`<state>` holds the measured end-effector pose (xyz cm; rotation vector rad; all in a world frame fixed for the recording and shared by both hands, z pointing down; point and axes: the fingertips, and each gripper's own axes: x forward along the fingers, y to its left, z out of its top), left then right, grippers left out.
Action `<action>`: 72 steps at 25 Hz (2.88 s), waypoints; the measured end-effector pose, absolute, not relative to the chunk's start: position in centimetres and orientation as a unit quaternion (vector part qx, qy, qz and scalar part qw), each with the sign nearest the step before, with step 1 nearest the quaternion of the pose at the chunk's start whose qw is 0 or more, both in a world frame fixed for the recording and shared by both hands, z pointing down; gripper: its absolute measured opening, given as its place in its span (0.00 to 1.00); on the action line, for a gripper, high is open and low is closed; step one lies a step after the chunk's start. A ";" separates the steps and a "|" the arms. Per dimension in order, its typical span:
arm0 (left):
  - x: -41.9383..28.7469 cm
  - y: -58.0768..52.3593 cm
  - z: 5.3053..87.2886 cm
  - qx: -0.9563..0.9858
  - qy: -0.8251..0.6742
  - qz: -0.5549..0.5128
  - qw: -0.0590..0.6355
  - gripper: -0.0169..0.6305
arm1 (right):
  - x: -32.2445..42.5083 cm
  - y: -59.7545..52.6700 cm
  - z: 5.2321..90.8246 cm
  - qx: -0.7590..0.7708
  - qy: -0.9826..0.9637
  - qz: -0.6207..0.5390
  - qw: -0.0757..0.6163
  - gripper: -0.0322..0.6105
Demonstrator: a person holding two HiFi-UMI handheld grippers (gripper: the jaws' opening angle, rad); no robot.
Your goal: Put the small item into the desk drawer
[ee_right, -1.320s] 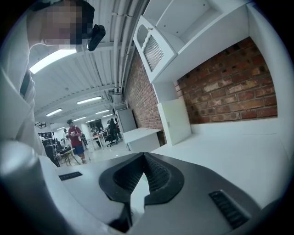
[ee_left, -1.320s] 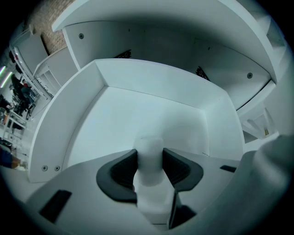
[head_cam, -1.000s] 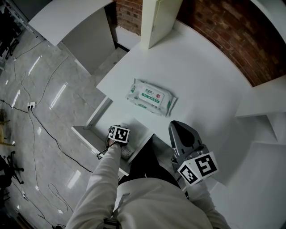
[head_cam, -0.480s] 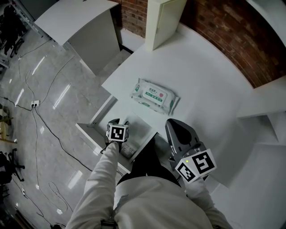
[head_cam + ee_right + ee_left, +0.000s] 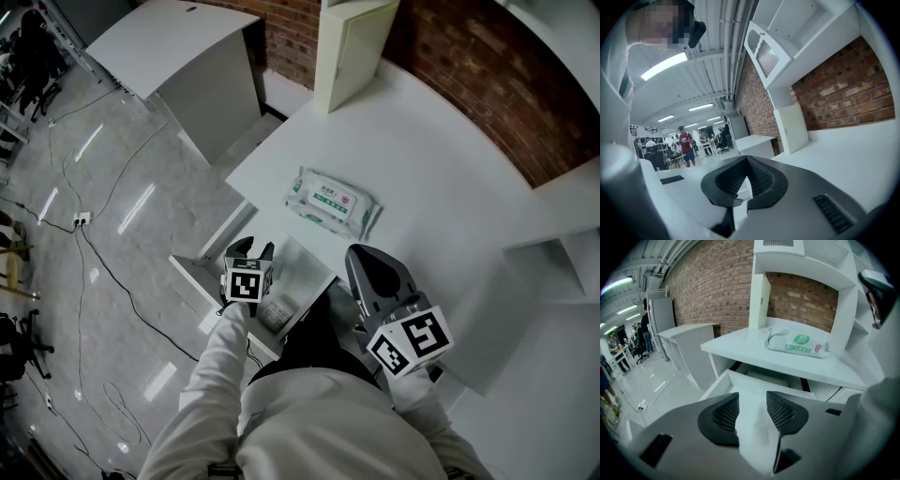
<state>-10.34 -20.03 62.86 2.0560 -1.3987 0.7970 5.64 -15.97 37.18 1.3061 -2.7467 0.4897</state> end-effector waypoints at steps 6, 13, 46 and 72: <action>-10.8 -20.5 57.8 0.771 -0.541 0.247 0.227 0.30 | 5.2 -15.2 36.3 0.420 -0.895 0.149 0.025 0.09; -11.9 -20.5 52.3 0.779 -0.566 0.201 0.183 0.27 | 4.5 -14.4 35.5 0.419 -0.896 0.148 0.010 0.09; -15.9 -12.8 38.8 0.794 -0.598 0.075 0.083 0.07 | 2.4 -11.0 33.3 0.421 -0.902 0.097 0.017 0.09; -17.9 -9.4 35.5 0.796 -0.600 0.027 0.068 0.06 | 0.9 -10.1 33.1 0.426 -0.901 0.079 0.030 0.09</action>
